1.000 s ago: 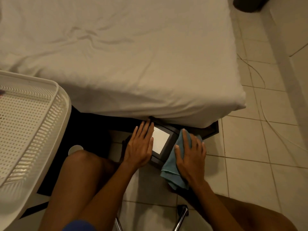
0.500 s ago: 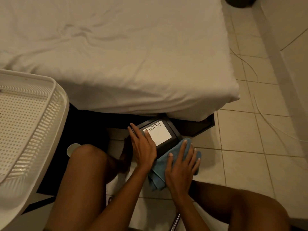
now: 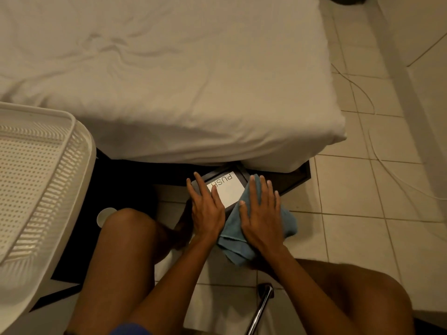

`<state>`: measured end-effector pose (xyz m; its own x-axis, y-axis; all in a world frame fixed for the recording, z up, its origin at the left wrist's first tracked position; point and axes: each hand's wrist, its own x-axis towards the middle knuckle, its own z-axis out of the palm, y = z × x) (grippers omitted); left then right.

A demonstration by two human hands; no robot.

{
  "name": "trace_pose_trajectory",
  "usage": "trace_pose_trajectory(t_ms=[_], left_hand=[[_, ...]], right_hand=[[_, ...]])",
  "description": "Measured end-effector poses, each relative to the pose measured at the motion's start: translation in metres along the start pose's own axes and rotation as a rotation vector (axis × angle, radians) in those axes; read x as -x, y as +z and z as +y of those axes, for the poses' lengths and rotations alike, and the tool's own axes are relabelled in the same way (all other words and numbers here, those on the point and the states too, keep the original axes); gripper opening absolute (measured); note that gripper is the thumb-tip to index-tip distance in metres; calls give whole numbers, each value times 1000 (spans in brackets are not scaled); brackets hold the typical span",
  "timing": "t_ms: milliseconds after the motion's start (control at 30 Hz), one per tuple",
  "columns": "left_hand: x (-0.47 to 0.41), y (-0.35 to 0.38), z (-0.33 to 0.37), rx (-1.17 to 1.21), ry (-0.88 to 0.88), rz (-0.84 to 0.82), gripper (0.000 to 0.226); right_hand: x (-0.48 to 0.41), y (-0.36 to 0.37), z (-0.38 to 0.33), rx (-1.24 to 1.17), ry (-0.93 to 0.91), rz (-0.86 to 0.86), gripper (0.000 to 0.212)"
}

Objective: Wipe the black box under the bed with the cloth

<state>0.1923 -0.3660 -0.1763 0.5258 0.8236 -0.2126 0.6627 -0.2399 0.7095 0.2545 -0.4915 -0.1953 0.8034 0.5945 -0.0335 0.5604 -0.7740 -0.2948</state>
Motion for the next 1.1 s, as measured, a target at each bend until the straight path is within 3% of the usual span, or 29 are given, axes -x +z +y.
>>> trace_pose_trajectory(t_ms=[133, 200, 367, 467, 533, 700, 900, 1100], left_hand=[[-1, -3, -1, 4, -6, -25, 63], [-4, -6, -2, 7, 31, -46, 62], [-13, -6, 2, -25, 174, -172, 60], [-11, -1, 5, 0, 127, -138, 61], [-9, 0, 4, 11, 85, -124, 63], [-15, 0, -5, 39, 107, -196, 62], [-16, -3, -5, 59, 121, -251, 64], [-13, -5, -4, 86, 97, -228, 61]], right_hand=[[-25, -8, 6, 16, -184, -92, 69], [-24, -10, 5, 15, -187, -98, 70], [22, -2, -17, -59, 184, 108, 76], [34, 10, -38, -110, 476, 149, 87], [35, 13, -46, -133, 554, 146, 89], [28, 9, -33, -77, 386, 136, 80], [-13, -7, -6, -56, 69, -22, 77], [-38, -15, 0, -19, -72, -129, 77]])
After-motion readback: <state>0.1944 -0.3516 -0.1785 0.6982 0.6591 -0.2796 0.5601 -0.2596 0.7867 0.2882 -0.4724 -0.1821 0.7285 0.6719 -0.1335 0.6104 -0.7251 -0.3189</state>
